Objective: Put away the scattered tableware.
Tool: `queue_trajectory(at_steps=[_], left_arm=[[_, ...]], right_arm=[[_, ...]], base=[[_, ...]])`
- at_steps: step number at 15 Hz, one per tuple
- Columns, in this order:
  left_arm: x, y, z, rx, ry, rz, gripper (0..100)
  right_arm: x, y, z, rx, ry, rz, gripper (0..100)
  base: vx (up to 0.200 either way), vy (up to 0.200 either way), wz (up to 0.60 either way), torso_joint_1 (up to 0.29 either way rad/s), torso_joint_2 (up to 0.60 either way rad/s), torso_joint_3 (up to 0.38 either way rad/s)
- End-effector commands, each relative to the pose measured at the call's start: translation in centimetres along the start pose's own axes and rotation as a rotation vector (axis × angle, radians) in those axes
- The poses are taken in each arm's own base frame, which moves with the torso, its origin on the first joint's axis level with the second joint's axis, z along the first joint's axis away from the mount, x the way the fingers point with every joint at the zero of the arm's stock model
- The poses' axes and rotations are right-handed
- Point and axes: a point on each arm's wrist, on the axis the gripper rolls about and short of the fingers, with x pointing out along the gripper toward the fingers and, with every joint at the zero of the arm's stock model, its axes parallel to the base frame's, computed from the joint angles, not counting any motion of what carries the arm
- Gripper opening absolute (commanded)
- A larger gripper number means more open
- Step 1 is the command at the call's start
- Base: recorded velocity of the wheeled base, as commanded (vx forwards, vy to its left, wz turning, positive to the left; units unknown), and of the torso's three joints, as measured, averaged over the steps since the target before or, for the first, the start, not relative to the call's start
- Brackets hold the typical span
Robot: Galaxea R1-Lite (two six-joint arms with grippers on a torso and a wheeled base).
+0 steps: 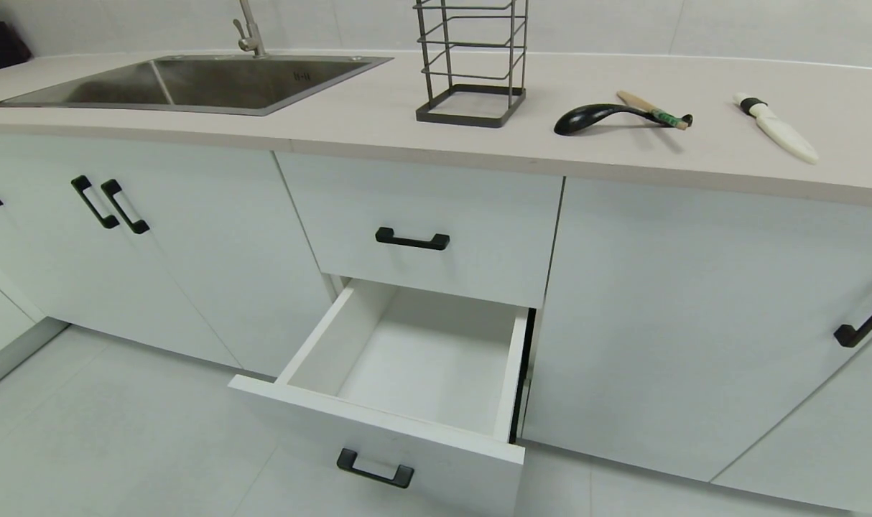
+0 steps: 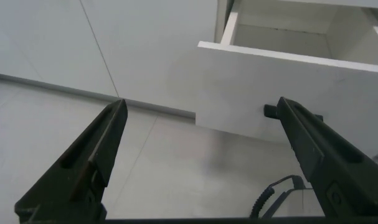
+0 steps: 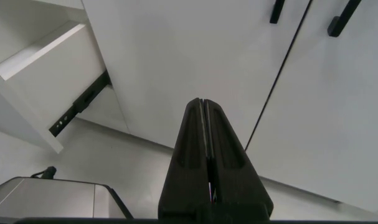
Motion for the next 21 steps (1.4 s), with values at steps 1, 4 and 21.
queue_trajectory(at_steps=[1, 4, 21], left_arm=[[0.03, 0.0, -0.04, 0.0, 0.003, 0.0, 100], [0.01, 0.0, 0.0, 0.005, 0.002, 0.0, 100], [0.01, 0.0, 0.0, 0.002, 0.002, 0.0, 100]], right_arm=[[0.0, 0.0, 0.0, -0.001, 0.0, -0.001, 0], [0.0, -0.01, 0.0, 0.001, 0.0, -0.004, 0], [0.0, -0.01, 0.0, -0.001, 0.0, -0.002, 0]], base=[[0.0, 0.0, 0.0, 0.0, 0.0, 0.0], [0.0, 0.0, 0.0, 0.0, 0.0, 0.0], [0.0, 0.0, 0.0, 0.089, -0.09, -0.057]])
